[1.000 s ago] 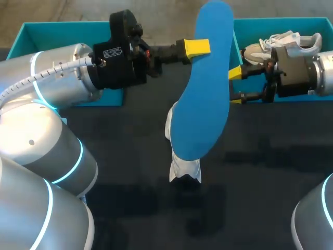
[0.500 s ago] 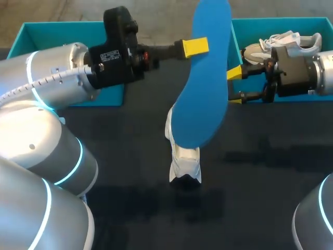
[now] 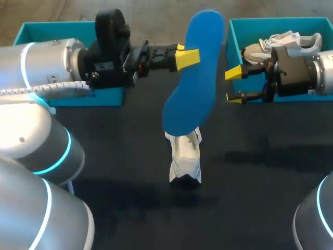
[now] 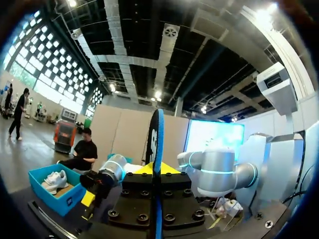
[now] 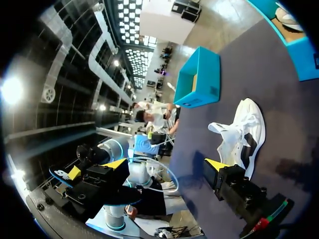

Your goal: Take the shoe out of the shoebox, open the shoe tongue, remove and reinsert the insole, then place the shoe into the shoebox

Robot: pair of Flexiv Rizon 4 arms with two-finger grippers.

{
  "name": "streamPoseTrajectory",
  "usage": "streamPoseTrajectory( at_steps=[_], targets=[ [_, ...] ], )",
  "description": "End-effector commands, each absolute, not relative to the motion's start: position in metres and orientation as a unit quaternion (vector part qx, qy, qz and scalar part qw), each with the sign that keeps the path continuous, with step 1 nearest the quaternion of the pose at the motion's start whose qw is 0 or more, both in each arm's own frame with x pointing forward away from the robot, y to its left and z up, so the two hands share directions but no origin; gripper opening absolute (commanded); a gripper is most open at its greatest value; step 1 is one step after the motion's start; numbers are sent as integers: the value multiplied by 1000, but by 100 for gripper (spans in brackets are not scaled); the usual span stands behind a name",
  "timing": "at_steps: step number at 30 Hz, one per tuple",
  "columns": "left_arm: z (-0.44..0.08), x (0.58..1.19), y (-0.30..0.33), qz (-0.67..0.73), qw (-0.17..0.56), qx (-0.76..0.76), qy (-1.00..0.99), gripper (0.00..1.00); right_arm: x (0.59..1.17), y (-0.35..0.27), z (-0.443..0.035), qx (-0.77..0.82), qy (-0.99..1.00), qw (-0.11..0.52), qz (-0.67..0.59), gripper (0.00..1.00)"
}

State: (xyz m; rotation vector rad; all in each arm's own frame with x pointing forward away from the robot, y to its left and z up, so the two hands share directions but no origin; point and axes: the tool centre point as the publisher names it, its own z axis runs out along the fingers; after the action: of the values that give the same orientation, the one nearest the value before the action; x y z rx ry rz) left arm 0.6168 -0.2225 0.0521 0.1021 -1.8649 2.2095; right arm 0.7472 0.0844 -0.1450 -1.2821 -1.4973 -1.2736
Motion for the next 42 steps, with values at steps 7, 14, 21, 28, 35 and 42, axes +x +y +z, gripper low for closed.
streamPoseTrajectory(
  at_steps=[7, 14, 21, 28, 35, 42],
  targets=[
    [57, 629, -212, 709, 53, -114, -694, 0, 748, 86, -146, -504, -588, 387, -500, 100],
    [57, 629, -212, 709, 53, -114, -694, 0, 748, 86, -146, -504, -588, 387, -500, 100],
    [54, 631, -213, 711, 38, -141, -688, 0, 748, 86, -146, -504, -588, 387, -500, 100],
    [37, 651, -224, 672, -115, -332, -652, 0, 748, 86, -146, -504, -588, 387, -500, 100],
    [24, 665, -225, 600, -242, -498, -578, 0, 748, 86, -146, -504, -588, 387, -500, 100],
    [19, 670, -227, 567, -310, -537, -542, 0, 748, 86, -146, -504, -588, 387, -500, 100]
  ],
)
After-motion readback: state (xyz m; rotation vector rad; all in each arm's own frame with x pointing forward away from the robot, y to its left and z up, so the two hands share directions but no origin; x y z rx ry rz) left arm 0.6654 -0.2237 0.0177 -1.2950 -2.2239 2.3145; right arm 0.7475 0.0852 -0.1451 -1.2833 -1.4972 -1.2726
